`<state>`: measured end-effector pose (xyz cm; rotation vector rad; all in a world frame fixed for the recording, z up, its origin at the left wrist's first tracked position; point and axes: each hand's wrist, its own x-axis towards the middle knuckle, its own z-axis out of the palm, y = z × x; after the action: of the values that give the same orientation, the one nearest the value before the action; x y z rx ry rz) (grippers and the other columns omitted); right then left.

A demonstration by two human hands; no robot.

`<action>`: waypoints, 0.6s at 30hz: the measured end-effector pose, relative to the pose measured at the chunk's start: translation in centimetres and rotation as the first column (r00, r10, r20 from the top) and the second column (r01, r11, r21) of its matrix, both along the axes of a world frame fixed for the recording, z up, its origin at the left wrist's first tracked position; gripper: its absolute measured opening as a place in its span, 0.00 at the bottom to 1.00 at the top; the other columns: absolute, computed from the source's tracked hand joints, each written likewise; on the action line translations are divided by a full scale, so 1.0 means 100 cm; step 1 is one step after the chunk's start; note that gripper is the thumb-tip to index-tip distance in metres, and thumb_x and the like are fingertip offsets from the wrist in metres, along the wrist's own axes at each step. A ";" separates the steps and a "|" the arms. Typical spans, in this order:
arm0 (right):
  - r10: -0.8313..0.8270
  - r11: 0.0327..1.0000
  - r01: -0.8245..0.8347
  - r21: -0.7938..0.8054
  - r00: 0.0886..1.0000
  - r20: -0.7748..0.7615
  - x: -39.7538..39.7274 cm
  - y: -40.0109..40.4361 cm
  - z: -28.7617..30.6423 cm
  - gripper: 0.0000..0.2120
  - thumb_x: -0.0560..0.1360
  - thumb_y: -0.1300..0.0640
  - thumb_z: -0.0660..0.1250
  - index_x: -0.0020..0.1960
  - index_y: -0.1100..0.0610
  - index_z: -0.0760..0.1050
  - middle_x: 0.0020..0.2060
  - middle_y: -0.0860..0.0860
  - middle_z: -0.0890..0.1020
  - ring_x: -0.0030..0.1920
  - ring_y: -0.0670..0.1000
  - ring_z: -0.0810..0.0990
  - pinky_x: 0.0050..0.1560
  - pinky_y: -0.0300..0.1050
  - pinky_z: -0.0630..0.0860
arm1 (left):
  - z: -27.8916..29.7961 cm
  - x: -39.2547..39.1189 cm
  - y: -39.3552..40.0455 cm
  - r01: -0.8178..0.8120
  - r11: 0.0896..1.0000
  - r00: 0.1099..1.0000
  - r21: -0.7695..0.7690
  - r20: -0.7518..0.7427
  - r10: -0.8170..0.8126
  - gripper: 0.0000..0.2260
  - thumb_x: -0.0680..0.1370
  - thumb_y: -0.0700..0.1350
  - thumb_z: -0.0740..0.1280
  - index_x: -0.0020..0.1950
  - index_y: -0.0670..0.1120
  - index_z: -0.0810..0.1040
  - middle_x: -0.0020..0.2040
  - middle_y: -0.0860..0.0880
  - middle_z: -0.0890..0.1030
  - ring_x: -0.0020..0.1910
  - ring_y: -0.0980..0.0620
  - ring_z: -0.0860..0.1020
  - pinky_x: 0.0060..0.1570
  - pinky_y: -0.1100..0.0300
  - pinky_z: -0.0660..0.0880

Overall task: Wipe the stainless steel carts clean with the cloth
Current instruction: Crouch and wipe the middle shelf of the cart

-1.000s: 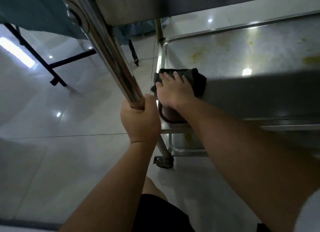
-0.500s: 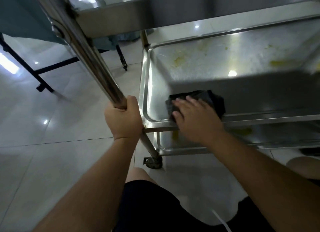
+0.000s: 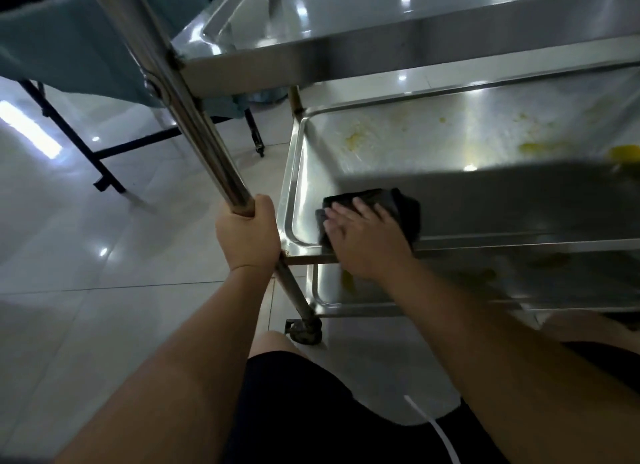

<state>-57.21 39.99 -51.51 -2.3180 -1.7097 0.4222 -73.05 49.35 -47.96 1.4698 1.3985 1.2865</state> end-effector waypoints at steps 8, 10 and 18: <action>-0.059 0.996 0.059 0.063 0.998 0.001 0.080 -0.051 -0.004 0.25 0.86 0.44 0.45 0.82 0.42 0.61 0.81 0.38 0.61 0.82 0.47 0.55 0.80 0.53 0.49 | -0.010 0.001 0.007 -0.052 0.998 0.998 0.034 -0.019 0.053 0.20 0.72 0.54 0.66 0.47 0.36 0.80 0.35 0.42 0.83 0.31 0.49 0.83 0.30 0.54 0.79; -0.119 0.992 0.114 0.054 0.990 0.082 0.126 -0.083 -0.007 0.24 0.87 0.45 0.46 0.82 0.43 0.62 0.81 0.39 0.62 0.82 0.48 0.57 0.80 0.53 0.52 | -0.008 0.000 0.006 -0.044 0.999 0.998 0.028 -0.035 0.045 0.20 0.72 0.54 0.66 0.48 0.36 0.80 0.33 0.44 0.83 0.30 0.51 0.83 0.30 0.56 0.79; -0.300 0.950 0.309 -0.048 0.945 0.133 0.234 -0.161 -0.006 0.27 0.86 0.43 0.41 0.83 0.44 0.58 0.82 0.40 0.58 0.83 0.48 0.54 0.81 0.55 0.51 | -0.008 -0.009 -0.011 -0.068 0.998 0.961 0.016 -0.267 0.070 0.17 0.77 0.61 0.66 0.53 0.48 0.79 0.40 0.51 0.84 0.39 0.54 0.83 0.39 0.56 0.77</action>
<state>-33.78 23.93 -52.08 -2.6521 -1.3671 0.2853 -73.99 48.21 -48.81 1.6598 1.6334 1.1668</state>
